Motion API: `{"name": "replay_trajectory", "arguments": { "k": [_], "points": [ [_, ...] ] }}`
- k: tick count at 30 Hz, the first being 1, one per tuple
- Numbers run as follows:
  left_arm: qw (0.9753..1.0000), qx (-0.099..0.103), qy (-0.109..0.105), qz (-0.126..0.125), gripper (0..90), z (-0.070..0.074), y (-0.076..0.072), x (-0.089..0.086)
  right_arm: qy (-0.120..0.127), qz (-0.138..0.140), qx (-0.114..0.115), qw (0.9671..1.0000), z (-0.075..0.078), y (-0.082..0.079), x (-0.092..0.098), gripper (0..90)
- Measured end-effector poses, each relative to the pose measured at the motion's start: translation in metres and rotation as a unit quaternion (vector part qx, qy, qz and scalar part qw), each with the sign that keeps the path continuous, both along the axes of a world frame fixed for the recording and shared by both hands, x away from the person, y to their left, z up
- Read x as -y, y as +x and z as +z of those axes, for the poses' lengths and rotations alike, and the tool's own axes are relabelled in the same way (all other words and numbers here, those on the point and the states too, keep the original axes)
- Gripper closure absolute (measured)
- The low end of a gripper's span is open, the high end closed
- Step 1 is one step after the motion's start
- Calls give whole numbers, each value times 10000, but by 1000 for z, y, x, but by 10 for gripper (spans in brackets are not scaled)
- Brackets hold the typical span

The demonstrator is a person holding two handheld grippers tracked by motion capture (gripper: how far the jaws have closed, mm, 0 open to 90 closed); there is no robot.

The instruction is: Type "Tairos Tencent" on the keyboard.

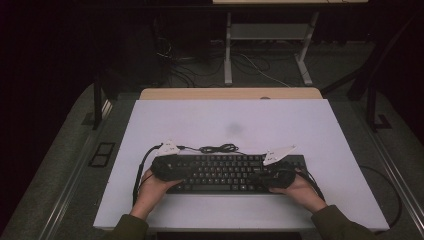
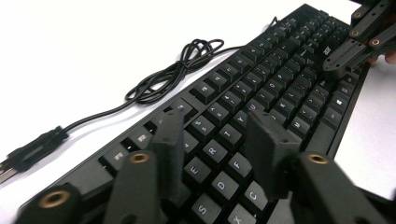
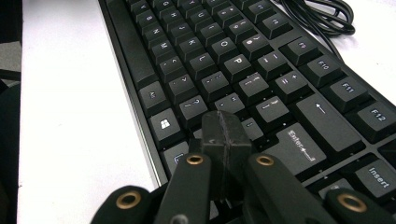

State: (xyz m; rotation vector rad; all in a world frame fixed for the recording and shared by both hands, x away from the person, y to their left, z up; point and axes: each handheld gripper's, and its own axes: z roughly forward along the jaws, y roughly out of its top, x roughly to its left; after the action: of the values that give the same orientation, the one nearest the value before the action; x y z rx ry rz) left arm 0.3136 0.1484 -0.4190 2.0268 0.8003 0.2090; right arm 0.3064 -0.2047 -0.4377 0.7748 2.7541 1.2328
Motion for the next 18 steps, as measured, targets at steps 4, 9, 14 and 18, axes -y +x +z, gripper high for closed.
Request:
{"name": "replay_trajectory", "arguments": {
  "k": [4,9,14,18],
  "points": [
    [9999,-58,60,-83,710,0,3,8,1,-1,-6,10000,0,0,0,896],
    [9996,-109,140,-199,806,0,7,17,-3,1,3,10000,0,0,0,896],
    [9990,-171,257,-337,879,-3,10,26,-3,2,1,10000,0,0,0,896],
    [9984,-233,350,-367,885,-3,14,32,-2,1,-1,10000,0,0,0,896]
  ]
}}
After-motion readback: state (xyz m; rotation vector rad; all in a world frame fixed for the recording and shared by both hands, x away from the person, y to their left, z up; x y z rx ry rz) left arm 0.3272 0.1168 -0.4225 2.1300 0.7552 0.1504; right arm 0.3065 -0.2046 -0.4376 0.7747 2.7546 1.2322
